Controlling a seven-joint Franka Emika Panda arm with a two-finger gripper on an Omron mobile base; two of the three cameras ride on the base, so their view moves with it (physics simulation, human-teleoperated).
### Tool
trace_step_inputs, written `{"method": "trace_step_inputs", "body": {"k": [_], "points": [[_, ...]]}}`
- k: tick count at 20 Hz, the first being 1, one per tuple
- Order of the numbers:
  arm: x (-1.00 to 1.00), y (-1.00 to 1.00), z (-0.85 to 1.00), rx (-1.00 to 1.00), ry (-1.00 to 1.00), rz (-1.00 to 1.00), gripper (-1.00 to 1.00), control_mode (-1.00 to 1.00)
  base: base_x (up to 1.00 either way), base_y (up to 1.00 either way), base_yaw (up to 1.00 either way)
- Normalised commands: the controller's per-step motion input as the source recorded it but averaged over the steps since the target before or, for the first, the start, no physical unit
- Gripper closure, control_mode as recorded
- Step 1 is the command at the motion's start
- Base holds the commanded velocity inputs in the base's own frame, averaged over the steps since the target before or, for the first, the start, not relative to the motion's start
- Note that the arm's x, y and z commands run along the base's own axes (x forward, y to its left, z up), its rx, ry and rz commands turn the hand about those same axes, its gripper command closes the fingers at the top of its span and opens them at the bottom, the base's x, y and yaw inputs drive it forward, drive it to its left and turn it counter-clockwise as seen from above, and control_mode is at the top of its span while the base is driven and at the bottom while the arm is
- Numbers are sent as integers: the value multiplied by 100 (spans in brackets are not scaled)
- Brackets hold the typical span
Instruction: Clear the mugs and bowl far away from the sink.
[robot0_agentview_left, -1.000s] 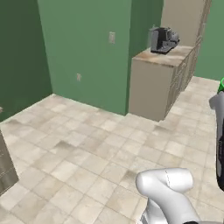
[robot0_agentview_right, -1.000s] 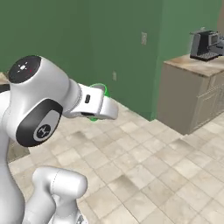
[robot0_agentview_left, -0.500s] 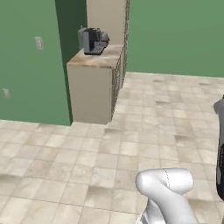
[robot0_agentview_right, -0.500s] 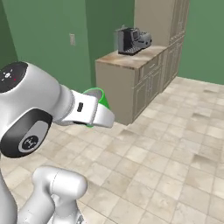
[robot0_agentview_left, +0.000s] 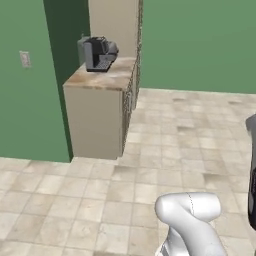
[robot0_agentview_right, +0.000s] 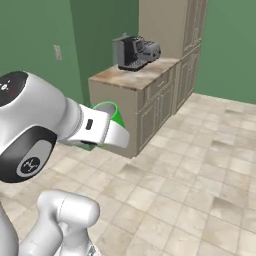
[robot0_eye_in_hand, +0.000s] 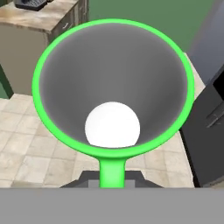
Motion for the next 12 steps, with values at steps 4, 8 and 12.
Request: {"method": "trace_step_inputs", "body": {"k": [4, 8, 12], "points": [[0, 0, 0, 0, 0, 0, 100, 100, 100, 0, -5], [0, 0, 0, 0, 0, 0, 100, 100, 100, 0, -3], [0, 0, 0, 0, 0, 0, 100, 100, 100, -1, 5]]}}
